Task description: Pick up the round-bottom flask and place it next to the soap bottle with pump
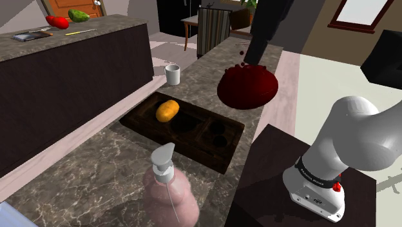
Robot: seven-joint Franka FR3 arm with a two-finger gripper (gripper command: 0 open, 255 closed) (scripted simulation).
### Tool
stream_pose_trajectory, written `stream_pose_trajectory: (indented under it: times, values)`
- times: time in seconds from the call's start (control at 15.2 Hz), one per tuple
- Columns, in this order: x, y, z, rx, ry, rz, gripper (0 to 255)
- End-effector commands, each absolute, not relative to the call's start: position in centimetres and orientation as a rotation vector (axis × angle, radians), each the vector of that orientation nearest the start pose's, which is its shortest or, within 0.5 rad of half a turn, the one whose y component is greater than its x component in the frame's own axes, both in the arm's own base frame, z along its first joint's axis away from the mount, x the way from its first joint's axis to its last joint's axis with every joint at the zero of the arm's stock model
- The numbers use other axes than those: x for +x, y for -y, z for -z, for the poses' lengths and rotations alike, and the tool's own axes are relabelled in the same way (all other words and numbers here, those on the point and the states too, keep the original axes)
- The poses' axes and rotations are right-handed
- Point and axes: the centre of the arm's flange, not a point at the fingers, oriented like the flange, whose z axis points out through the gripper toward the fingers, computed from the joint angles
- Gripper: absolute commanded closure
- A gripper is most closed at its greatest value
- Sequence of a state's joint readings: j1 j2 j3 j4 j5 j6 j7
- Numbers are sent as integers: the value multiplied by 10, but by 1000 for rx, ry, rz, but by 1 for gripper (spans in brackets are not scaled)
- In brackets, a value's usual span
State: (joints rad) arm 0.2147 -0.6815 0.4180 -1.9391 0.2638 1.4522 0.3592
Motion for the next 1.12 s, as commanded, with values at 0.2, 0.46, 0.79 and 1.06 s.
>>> stream_pose_trajectory:
  times: [0.2, 0.46, 0.79, 1.06]
  values:
    - [191, -325, -705, -3046, 393, 196, 255]
    - [191, -325, -684, -3046, 393, 196, 255]
    - [191, -325, -657, -3046, 393, 196, 255]
    - [191, -325, -636, -3046, 393, 196, 255]
